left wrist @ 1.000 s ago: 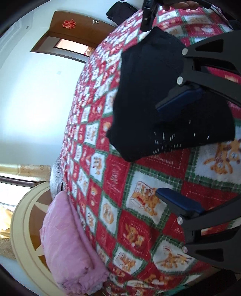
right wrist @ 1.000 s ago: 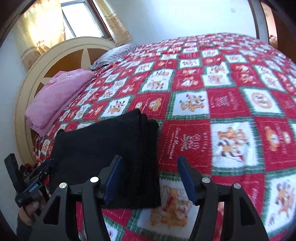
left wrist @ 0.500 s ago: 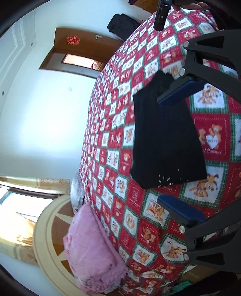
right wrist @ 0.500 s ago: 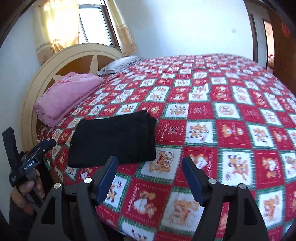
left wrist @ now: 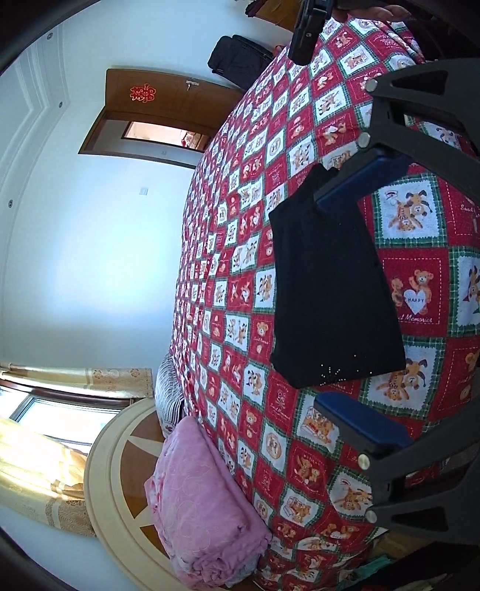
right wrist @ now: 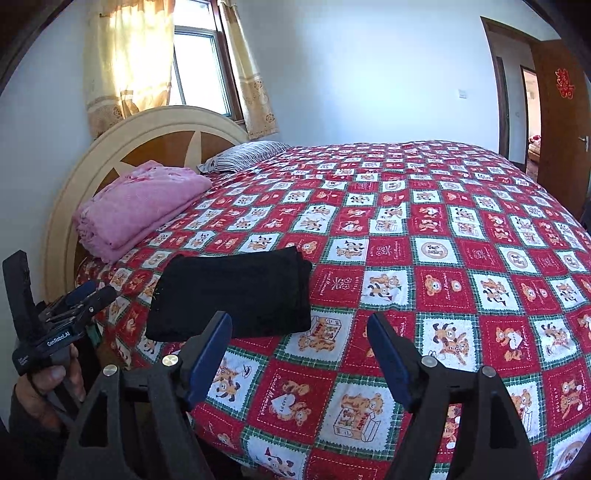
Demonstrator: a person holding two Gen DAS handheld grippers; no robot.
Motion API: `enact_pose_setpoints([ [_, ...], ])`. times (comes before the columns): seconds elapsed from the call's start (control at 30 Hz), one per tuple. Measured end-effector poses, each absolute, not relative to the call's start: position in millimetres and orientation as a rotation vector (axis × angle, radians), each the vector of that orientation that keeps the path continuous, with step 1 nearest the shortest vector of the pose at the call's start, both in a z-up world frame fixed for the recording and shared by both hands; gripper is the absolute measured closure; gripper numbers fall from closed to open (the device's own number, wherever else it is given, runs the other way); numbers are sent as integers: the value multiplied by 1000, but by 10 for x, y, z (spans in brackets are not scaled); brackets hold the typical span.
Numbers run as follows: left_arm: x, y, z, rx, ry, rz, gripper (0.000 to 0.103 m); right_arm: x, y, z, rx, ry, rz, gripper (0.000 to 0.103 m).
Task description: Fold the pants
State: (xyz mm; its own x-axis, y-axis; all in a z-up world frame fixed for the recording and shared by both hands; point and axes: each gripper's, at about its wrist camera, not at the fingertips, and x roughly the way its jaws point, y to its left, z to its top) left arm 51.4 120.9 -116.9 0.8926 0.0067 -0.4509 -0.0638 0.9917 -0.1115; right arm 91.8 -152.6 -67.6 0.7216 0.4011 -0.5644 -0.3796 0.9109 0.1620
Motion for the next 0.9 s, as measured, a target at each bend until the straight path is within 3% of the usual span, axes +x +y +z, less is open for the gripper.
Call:
enact_pose_setpoints([
  [0.9,485,1052,-1131,-59,466,36,0,754,-1441,-562,-20,582,424,24],
])
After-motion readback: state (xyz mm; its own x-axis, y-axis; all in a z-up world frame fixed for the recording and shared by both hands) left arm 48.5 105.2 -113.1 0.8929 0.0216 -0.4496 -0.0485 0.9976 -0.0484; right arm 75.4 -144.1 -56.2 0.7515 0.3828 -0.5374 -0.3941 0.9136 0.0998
